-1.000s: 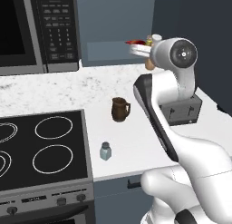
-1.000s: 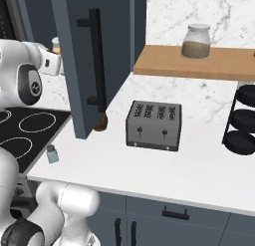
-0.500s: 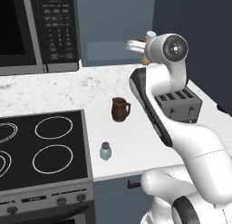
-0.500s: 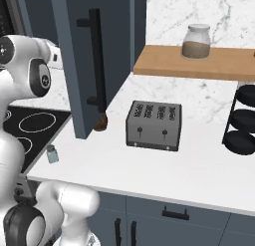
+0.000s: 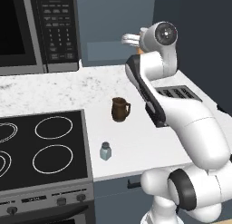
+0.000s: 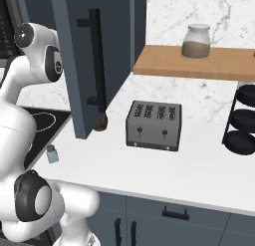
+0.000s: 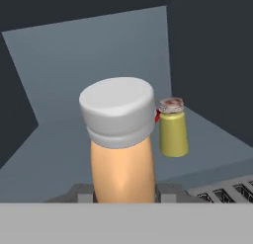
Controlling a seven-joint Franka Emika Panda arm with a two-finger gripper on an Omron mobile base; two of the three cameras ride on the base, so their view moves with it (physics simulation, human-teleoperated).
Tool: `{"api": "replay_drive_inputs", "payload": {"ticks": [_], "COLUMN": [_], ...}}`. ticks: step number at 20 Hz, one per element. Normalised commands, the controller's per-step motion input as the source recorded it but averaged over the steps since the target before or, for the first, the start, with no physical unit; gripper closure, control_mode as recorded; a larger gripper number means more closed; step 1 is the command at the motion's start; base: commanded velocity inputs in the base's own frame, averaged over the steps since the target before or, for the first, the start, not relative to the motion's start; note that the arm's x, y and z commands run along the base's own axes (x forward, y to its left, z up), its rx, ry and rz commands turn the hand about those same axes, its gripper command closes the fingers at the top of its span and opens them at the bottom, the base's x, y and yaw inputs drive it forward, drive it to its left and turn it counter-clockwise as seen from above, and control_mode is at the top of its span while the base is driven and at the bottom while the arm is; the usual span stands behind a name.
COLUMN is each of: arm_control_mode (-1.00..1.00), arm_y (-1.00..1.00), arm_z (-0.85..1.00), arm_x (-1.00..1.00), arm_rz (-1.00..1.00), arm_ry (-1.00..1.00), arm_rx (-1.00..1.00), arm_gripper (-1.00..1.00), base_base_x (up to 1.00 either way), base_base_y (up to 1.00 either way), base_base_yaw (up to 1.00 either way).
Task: Put the shaker and condiment bottle from the counter next to their counterparts in the cabinet.
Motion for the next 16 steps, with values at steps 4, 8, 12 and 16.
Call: {"api": "replay_drive_inputs", "payload": {"ticks": [4,8,12,16], "arm_control_mode": [-1.00,-1.00,-1.00,-1.00], "arm_y": [0.09,0.01,0.00,0.09], "arm_z": [-0.09,-0.24,-0.17,0.00], "arm_x": [0.26,0.41,0.38,0.22], "arm_rz": [0.00,0.00,0.00,0.00], "arm_ry": [0.00,0.00,0.00,0.00], "arm_rx": [-0.05,-0.02,0.00,0.00], "arm_gripper": [1.00,1.00,1.00,1.00], "base_base_x": [0.00,0.00,0.00,0.00], "base_base_y": [0.00,0.00,0.00,0.00], "base_base_yaw": [0.00,0.00,0.00,0.00]}}
